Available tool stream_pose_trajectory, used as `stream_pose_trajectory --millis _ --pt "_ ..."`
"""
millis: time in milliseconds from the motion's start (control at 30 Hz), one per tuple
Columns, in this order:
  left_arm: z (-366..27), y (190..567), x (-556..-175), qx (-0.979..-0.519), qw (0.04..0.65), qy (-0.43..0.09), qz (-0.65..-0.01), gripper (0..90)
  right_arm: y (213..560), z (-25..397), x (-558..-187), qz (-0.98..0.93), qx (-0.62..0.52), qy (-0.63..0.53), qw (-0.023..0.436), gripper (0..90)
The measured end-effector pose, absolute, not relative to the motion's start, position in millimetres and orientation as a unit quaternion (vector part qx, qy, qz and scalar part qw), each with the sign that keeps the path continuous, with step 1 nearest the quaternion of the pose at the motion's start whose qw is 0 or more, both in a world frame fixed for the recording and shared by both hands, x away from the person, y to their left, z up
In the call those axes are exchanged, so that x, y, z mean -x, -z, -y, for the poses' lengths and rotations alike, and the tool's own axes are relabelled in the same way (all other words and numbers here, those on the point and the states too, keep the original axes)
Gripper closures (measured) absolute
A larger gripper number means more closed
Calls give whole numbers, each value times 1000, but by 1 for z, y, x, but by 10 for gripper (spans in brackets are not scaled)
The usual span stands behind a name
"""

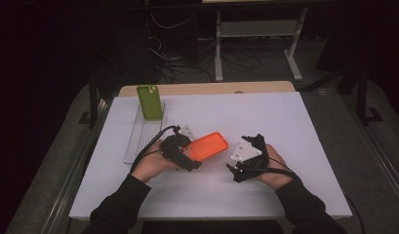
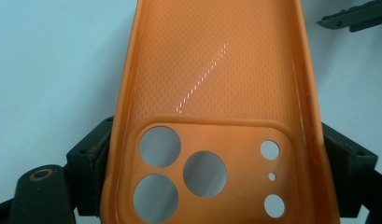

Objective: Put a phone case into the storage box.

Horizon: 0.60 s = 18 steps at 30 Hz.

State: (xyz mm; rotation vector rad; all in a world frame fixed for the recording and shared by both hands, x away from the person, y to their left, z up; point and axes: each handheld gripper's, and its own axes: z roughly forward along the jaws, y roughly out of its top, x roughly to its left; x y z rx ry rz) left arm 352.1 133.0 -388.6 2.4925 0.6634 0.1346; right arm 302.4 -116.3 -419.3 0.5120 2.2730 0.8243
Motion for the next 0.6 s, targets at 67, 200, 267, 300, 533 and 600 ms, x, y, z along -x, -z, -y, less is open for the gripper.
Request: stream_pose_trajectory --millis 67,200,267,300,533,600 --pt "-133 388 -352 -930 272 -49 -242 155 420 114 -301 -867 -185 -310 342 0" --pt "-132 389 -351 -925 280 -48 -251 156 422 111 -298 -869 -148 -289 373 0" --pt "-133 389 -351 -925 281 -48 -251 155 423 110 -296 -870 -133 -280 384 0" --pt "-133 389 -351 -926 280 -48 -250 156 424 109 -296 -870 -120 -272 393 0" --pt "-132 390 -351 -923 283 -43 -256 155 426 104 -293 -865 -60 -234 439 0" --pt "-132 389 -351 -925 279 -43 -254 156 427 102 -291 -863 -52 -230 447 0"
